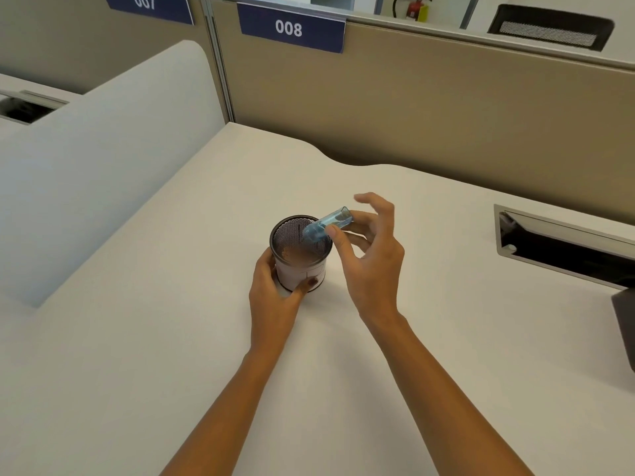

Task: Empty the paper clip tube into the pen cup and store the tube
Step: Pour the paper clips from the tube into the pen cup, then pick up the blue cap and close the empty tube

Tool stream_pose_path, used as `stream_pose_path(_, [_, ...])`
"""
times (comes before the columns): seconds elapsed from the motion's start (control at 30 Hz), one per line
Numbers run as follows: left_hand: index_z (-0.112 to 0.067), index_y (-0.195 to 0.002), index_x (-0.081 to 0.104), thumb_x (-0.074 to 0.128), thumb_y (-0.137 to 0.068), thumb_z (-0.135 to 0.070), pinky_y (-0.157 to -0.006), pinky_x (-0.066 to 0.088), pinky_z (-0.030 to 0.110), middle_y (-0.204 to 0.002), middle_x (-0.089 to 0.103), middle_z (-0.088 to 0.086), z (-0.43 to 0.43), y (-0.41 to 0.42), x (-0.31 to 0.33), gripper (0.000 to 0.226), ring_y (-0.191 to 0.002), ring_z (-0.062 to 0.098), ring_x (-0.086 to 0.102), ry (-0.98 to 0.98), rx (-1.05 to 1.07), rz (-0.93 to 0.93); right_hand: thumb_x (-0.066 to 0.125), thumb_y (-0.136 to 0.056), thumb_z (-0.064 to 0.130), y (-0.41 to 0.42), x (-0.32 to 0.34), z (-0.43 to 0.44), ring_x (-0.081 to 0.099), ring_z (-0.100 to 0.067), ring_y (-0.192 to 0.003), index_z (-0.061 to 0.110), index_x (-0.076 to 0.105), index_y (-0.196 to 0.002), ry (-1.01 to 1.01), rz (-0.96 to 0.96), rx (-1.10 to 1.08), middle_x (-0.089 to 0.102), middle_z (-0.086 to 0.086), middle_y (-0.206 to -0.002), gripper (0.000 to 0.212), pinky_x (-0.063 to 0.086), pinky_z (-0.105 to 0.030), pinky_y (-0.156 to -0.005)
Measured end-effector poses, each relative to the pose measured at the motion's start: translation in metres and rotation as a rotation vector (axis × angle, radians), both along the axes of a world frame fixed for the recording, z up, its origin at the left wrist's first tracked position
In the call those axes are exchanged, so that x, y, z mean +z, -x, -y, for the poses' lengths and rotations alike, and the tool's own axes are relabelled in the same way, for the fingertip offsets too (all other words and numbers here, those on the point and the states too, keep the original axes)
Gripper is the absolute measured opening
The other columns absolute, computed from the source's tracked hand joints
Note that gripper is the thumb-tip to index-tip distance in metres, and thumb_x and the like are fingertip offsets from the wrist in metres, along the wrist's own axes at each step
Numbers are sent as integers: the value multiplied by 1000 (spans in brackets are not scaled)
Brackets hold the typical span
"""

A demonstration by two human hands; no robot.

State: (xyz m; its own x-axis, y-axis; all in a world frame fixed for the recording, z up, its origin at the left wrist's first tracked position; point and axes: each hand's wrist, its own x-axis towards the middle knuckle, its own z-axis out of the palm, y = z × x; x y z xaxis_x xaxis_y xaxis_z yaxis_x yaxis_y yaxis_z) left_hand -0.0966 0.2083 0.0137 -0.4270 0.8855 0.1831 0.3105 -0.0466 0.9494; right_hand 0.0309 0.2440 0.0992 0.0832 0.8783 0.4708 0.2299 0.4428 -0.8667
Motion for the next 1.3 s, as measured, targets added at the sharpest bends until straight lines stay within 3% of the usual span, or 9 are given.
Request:
stream_pose_path(0.07, [-22,-134,42,81,-70,-17,-98,49,27,-134,55,-2,1,0,1,75,-121,15,53,6,0,-6,73,-87,14,-3,4,3,70,-7,-94,27,46,-120,38,-67,-16,70,-1,-101,44,55,-13,-76])
stream_pose_path(0.2, [-25,-136,39,79,-71,-11,-100,40,15,-136,49,-11,5,-1,3,78,-126,5,46,-27,7,49,75,-85,16,-13,13,14,72,-13,-94,28,48,-120,227,-384,-70,72,-4,-102,46,58,-24,-80])
stream_pose_path(0.27, [-21,-140,35,77,-74,-8,-108,35,23,-143,43,-7,11,-2,4,79,-133,5,39,-27,27,42,74,-86,16,-23,18,23,74,-18,-93,27,50,-122,358,-586,-50,72,-9,-105,44,59,-28,-84])
stream_pose_path(0.37, [-18,-143,31,74,-80,-12,-112,32,32,-149,36,-2,30,-9,5,77,-137,7,33,-18,67,29,70,-89,14,-41,23,42,75,-20,-93,19,57,-123,454,-784,-36,72,-14,-110,37,59,-25,-84])
stream_pose_path(0.53, [-23,-136,41,67,-85,-18,-110,33,30,-146,42,-8,81,-32,10,58,-135,4,36,-20,54,37,66,-91,11,-71,28,87,73,-23,-98,1,58,-123,501,-962,-35,70,-19,-115,34,56,-31,-94])
stream_pose_path(0.8, [-29,-115,62,61,-91,-17,-103,31,8,-137,49,-15,164,-78,19,27,-125,0,46,29,-300,-214,66,-90,11,-114,27,171,72,-21,-98,4,57,-118,523,-1049,-115,73,-16,-111,30,56,-27,-91])
stream_pose_path(1.07, [-21,-127,56,62,-90,-20,-104,30,11,-135,53,-8,211,-116,20,38,-124,11,51,133,-694,-329,65,-91,11,-138,11,235,72,-21,-99,0,57,-122,580,-1067,-227,70,-18,-116,34,56,-31,-93])
stream_pose_path(1.2, [-19,-134,48,61,-90,-19,-94,19,-6,-140,50,-1,220,-131,20,45,-123,7,46,230,-718,-309,64,-91,11,-144,4,259,72,-22,-101,1,58,-120,604,-1064,-272,69,-18,-118,31,55,-32,-94])
stream_pose_path(1.3, [-15,-137,44,60,-91,-19,-93,20,-3,-141,48,2,222,-140,20,49,-127,15,47,301,-694,-295,65,-91,11,-148,0,272,72,-23,-102,-2,57,-122,605,-1071,-296,70,-19,-117,35,55,-33,-94])
